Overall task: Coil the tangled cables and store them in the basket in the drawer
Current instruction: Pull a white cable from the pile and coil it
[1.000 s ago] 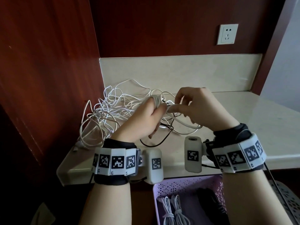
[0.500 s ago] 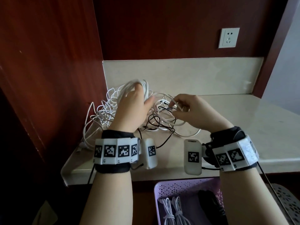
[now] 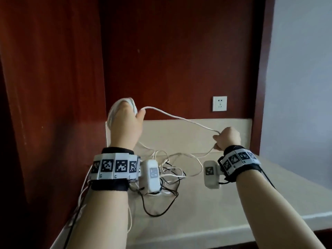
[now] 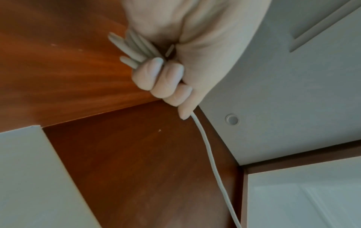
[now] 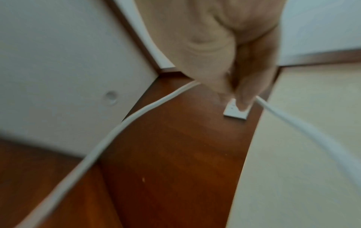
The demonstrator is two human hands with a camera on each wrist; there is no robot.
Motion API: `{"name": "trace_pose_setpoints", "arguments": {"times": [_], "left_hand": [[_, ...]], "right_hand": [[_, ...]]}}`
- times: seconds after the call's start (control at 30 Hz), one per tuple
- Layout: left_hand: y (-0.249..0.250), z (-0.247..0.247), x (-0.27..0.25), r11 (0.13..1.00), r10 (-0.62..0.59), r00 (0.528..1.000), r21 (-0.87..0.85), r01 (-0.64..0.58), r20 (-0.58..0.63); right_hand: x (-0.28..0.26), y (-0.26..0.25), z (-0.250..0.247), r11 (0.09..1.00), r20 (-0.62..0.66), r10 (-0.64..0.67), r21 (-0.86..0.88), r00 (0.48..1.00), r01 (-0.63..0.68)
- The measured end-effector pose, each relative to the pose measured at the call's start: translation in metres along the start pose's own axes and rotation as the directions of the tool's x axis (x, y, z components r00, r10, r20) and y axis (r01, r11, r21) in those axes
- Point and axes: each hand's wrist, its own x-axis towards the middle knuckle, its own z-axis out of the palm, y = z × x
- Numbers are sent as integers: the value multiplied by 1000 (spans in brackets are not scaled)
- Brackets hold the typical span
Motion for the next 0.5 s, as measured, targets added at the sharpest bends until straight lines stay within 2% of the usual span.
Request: {"name": "trace_pose_setpoints", "arguments": {"times": [0.07, 0.1, 0.17, 0.2, 0.23, 0.27, 0.3, 0.33, 0.37, 0.4, 0.43, 0.47, 0.5], "left_hand": [[1, 5, -7, 997, -59, 980, 63, 48, 190], [0, 9, -13, 991, -93, 941, 119, 57, 326], [-4, 16, -26, 984, -146, 796, 166, 58, 588], [-6, 19, -32, 987, -155, 719, 136, 84, 678], [-10, 23, -36, 986, -163, 664, 108, 124, 730], [-13, 26, -39, 984, -172, 637, 97, 152, 751], [-16, 29, -39, 980, -188, 636, 104, 168, 748], [-18, 31, -38, 977, -201, 651, 105, 183, 732], [-20, 31, -38, 973, -215, 668, 94, 213, 712], [-21, 29, -37, 963, -225, 679, 53, 264, 699], [-22, 28, -36, 940, -234, 676, -15, 341, 699], [-22, 25, -37, 898, -242, 664, -96, 430, 708], [-23, 23, -37, 843, -259, 645, -158, 515, 719]], "right_hand": [[12, -9, -3, 978, -142, 51, 207, 988, -21], [17, -15, -5, 963, -230, 45, 268, 972, 19], [17, -39, -15, 913, -436, -48, 347, 899, 217], [11, -58, -23, 857, -493, -134, 379, 860, 350], [8, -76, -30, 785, -521, -228, 402, 823, 472], [0, -96, -36, 716, -507, -310, 432, 805, 548], [-2, -114, -38, 653, -466, -389, 468, 794, 595], [-6, -128, -36, 619, -385, -448, 517, 807, 591], [-4, -138, -32, 602, -273, -458, 606, 846, 521], [-5, -142, -26, 649, -126, -422, 650, 898, 396], [0, -138, -15, 728, 13, -402, 610, 916, 311], [-3, -129, -6, 845, 136, -351, 472, 927, 251], [1, -116, 5, 917, 208, -292, 339, 933, 211]]}}
